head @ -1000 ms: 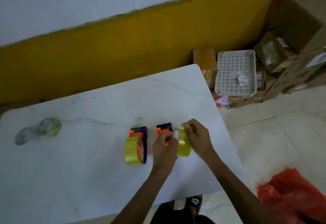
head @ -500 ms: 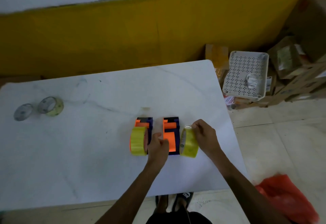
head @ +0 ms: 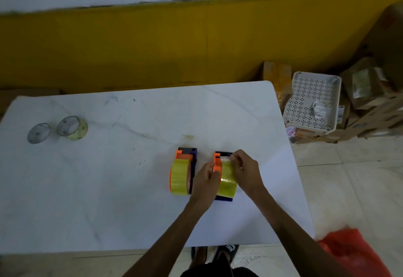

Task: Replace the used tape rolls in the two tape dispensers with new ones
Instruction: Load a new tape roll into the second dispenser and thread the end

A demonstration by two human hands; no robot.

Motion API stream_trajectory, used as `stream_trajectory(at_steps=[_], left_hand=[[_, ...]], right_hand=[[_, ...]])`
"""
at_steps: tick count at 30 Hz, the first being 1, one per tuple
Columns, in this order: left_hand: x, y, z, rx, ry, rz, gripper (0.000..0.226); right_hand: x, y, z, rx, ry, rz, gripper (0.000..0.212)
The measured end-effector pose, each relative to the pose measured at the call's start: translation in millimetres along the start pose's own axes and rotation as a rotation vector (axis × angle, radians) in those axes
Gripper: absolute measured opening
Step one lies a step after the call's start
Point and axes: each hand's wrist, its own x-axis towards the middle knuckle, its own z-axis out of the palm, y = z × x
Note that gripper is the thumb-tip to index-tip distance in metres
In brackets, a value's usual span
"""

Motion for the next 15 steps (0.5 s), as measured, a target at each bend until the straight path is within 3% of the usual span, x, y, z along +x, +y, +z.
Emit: stream_trajectory(at_steps=[3,6,11,15], left_hand=[[-3.6,-7.5,5.3,-0.087,-0.085,-0.026,0.019],[-6.1,-16.4,8.8,-0.134,-0.060,-0.048,0.021],[-9.7,-36.0,11.8,0.031,0.000,-0.018,0.008],[-11.5,-39.3,13.6,0.081,0.032,0.006,0.022]], right_hand=[[0.7,-3.8,13.1,-0.035,-0.014,0.025,0.016],[3.4,-2.1,19.5,-0.095,-0.035,0.050,0.015],[10.4,3.9,19.7,-0.290,-0.131,0.090,0.017],[33.1,-5.0,0.7,-0.388,-0.428,0.117,0.022]])
